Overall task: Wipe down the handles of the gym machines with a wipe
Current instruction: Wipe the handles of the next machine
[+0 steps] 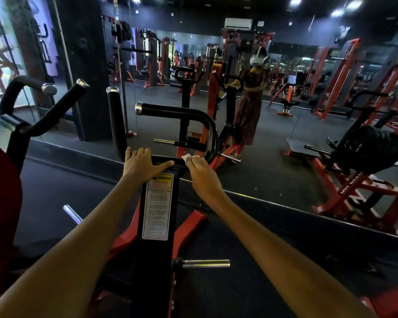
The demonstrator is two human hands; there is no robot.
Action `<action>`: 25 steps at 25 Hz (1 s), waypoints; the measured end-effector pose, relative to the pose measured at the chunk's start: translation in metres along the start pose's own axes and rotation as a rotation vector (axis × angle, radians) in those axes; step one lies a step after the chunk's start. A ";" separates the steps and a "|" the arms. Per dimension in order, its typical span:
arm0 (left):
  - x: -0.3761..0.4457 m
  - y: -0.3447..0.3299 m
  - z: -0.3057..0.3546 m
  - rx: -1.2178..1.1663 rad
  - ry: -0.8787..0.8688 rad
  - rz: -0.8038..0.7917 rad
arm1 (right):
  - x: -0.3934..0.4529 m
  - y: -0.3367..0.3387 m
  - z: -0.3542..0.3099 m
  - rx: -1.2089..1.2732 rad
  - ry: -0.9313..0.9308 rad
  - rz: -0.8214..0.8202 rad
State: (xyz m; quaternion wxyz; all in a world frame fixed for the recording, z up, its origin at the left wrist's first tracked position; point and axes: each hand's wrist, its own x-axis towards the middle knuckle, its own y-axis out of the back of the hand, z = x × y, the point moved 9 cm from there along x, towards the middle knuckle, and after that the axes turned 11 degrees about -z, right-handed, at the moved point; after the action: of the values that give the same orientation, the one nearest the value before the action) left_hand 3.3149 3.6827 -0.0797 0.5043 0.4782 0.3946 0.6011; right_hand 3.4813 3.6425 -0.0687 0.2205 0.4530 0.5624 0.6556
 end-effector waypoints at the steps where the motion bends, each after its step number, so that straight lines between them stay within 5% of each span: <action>1: 0.000 0.000 0.000 -0.001 -0.001 0.001 | -0.009 0.000 -0.001 -0.068 0.093 0.001; 5: 0.000 0.000 0.000 -0.013 0.000 -0.008 | -0.004 0.033 0.019 -0.352 0.377 0.138; 7: -0.001 0.000 0.001 -0.010 0.011 0.000 | 0.010 0.056 0.039 -0.375 0.264 0.182; 13: -0.004 0.002 0.002 -0.022 0.042 0.016 | -0.006 0.008 0.035 0.163 -0.014 0.178; 16: -0.006 0.002 0.003 -0.019 0.066 0.002 | -0.006 -0.010 0.018 0.146 0.016 0.031; 21: -0.005 0.006 0.002 -0.046 0.074 -0.022 | -0.007 0.026 0.046 0.139 -0.053 0.226; 25: -0.005 0.003 0.001 -0.067 0.085 0.018 | 0.001 -0.002 0.014 0.242 -0.108 0.134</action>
State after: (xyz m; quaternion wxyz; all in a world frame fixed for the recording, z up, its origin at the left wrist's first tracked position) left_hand 3.3153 3.6769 -0.0773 0.4975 0.4387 0.3909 0.6381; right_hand 3.4918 3.6516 -0.0705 0.1502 0.5474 0.5932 0.5709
